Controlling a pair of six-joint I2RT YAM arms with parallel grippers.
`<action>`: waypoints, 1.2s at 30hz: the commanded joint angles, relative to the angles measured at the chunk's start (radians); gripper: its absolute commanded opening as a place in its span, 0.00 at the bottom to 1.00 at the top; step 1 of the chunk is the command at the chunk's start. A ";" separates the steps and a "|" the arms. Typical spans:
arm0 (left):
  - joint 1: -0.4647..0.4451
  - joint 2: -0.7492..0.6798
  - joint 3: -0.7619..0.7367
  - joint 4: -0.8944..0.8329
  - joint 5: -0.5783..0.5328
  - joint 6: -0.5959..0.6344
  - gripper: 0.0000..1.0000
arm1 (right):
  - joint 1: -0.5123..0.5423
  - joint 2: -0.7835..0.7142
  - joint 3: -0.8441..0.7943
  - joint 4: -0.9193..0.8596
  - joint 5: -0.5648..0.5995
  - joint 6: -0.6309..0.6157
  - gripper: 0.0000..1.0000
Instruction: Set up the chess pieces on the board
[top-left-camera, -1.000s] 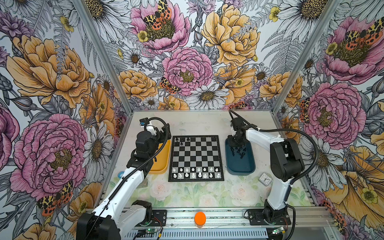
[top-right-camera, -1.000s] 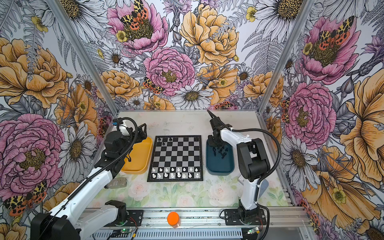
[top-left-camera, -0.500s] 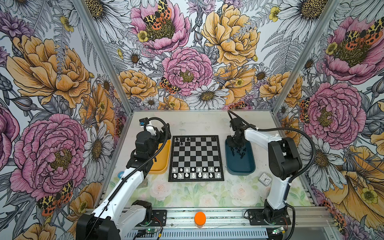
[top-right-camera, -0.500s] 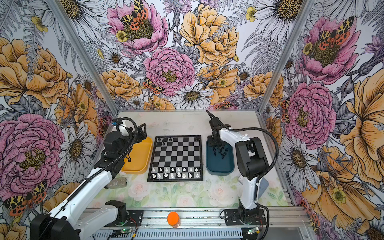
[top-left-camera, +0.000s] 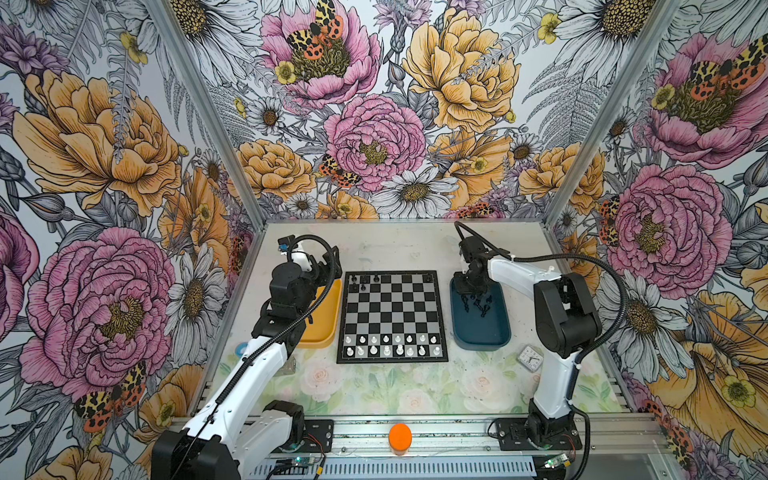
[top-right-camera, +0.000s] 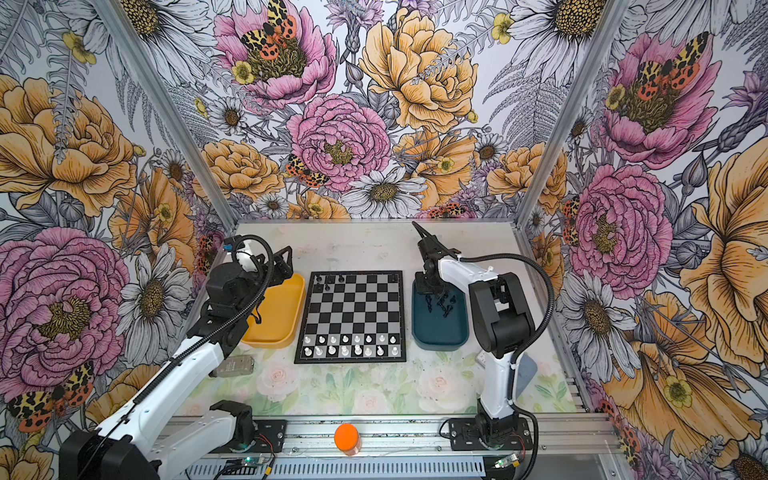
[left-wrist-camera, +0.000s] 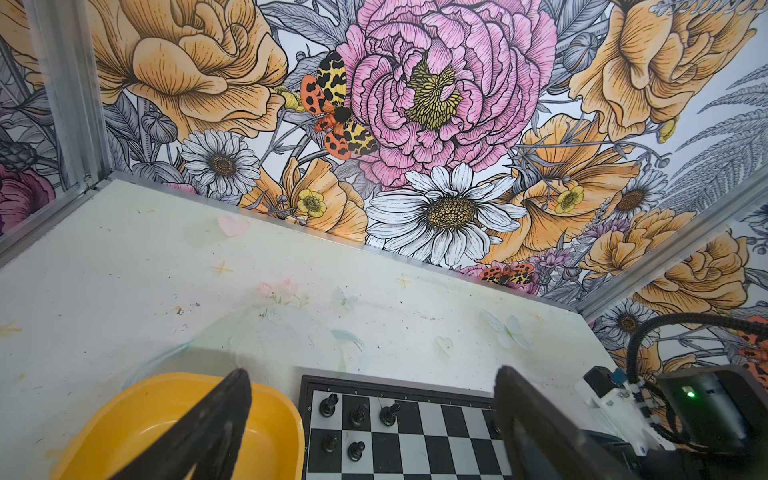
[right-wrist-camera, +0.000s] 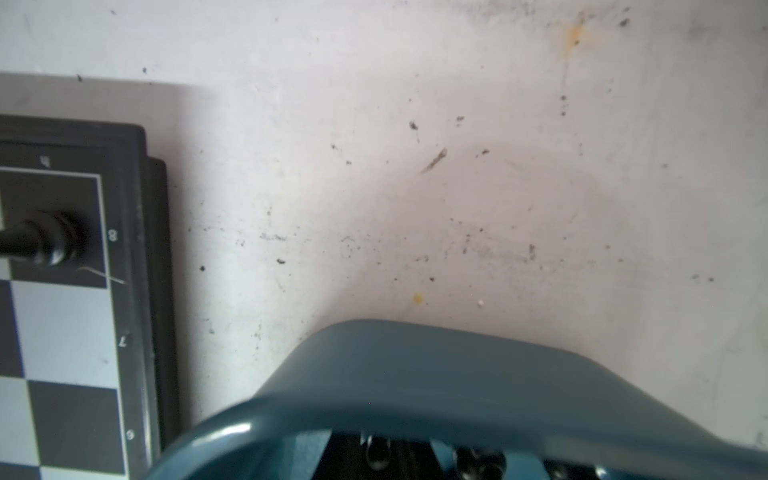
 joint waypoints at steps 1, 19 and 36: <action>-0.010 -0.015 -0.010 0.023 0.015 -0.017 0.93 | 0.008 0.014 0.028 0.024 0.020 0.008 0.18; -0.008 -0.013 -0.010 0.025 0.019 -0.019 0.93 | 0.008 0.027 0.031 0.044 0.021 0.030 0.16; -0.009 -0.024 -0.018 0.026 0.018 -0.018 0.93 | 0.007 0.029 0.032 0.044 0.021 0.034 0.02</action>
